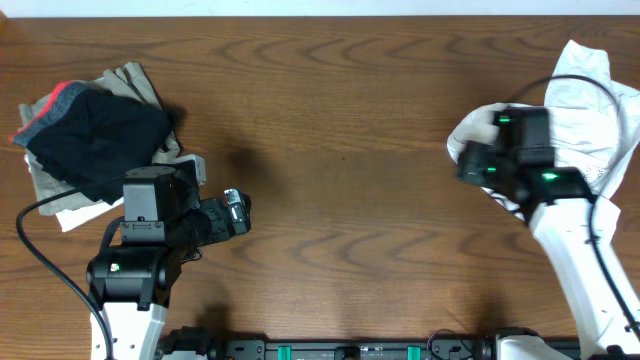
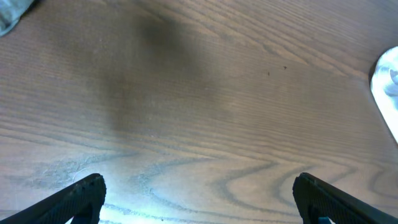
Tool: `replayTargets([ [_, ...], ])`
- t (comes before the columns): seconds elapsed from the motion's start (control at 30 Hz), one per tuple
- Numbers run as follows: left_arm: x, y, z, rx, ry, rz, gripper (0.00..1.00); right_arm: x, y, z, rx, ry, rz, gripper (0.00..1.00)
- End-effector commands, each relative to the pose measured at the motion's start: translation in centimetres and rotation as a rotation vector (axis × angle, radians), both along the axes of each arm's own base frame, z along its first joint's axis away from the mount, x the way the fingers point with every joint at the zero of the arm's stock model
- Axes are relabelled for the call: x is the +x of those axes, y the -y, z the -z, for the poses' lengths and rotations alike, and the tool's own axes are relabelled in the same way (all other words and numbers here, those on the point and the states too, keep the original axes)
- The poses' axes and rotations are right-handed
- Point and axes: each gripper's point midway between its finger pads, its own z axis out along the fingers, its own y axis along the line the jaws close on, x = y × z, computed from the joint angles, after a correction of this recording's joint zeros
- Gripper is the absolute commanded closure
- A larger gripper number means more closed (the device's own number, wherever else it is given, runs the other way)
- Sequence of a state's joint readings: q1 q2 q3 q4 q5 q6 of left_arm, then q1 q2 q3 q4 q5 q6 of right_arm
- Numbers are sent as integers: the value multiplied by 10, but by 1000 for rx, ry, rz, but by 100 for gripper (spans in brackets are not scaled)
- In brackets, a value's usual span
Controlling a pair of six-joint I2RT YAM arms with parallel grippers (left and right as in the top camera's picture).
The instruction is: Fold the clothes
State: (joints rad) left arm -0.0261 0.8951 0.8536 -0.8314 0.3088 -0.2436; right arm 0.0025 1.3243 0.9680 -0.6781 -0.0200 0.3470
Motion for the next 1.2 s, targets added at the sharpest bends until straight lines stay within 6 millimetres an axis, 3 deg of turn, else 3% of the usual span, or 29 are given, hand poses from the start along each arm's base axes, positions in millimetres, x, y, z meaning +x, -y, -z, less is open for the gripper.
replayTargets([
  [0.0,2,-1,-7,-9,14,-10,2,-12,65,1,-117,-30,142,35],
  [0.1,2,-1,-7,-9,14,-10,2,-24,108,9,-175,-81,159,34],
  [0.2,2,-1,-7,-9,15,-10,2,-36,134,22,-181,-141,196,37],
  [0.53,2,-1,-7,-9,14,-10,2,-52,164,90,-140,-347,278,42],
  [0.63,2,-1,-7,-9,14,-10,2,-53,165,103,-130,-377,291,55],
  [0.67,2,-1,-7,-9,14,-10,2,-53,164,105,-120,-382,295,68],
  [0.7,2,-1,-7,-9,14,-10,2,-52,161,106,-105,-379,291,86],
  [0.73,2,-1,-7,-9,14,-10,2,-49,156,106,-79,-368,278,96],
  [0.77,2,-1,-7,-9,14,-10,2,-44,150,103,-44,-343,263,98],
  [0.87,2,-1,-7,-9,14,-10,2,-21,122,80,63,-237,155,98],
  [1.0,3,-2,-7,0,15,-16,2,0,67,24,131,-85,-83,96],
  [1.1,3,-2,-6,0,13,-17,2,-3,10,-12,161,-10,-274,95],
  [1.17,3,-2,-5,0,8,-17,2,-13,-25,-23,189,-5,-375,95],
])
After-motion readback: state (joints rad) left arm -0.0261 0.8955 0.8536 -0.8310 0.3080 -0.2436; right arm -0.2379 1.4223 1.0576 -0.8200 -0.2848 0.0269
